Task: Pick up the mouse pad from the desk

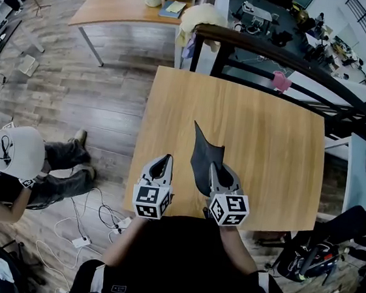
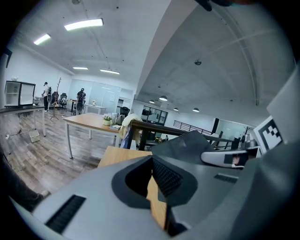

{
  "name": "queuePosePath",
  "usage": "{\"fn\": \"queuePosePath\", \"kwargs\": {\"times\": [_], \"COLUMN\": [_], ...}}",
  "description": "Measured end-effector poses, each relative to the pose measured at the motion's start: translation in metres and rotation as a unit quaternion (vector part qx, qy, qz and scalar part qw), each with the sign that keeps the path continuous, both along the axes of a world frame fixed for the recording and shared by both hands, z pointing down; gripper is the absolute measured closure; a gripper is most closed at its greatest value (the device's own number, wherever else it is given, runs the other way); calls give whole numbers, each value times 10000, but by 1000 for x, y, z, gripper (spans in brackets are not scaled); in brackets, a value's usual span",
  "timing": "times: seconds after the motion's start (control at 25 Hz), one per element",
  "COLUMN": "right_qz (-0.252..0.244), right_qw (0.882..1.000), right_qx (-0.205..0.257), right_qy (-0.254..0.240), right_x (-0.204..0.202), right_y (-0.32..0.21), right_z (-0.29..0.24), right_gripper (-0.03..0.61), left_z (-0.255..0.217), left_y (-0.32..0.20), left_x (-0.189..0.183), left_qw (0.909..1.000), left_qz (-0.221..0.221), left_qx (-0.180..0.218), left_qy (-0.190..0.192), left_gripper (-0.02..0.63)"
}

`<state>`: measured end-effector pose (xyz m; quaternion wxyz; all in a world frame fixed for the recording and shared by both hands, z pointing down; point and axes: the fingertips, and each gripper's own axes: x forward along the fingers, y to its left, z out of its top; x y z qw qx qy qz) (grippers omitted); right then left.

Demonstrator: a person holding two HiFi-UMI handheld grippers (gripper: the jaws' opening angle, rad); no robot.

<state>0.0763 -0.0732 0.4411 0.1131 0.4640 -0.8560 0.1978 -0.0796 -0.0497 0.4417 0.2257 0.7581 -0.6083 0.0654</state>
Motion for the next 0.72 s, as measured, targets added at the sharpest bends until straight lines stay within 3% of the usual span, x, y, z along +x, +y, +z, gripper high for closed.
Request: {"fn": "queuePosePath", "kwargs": {"times": [0.72], "right_qz": [86], "right_qw": [10000], "right_qx": [1], "right_qy": [-6], "right_x": [5], "right_y": [-5], "right_z": [-1], "right_gripper": [525], "left_z": [1], "left_y": [-3], "left_x": [4], "left_qw": [10000], "left_qz": [51], "left_qx": [-37], "left_qy": [7], "left_gripper": [591]}}
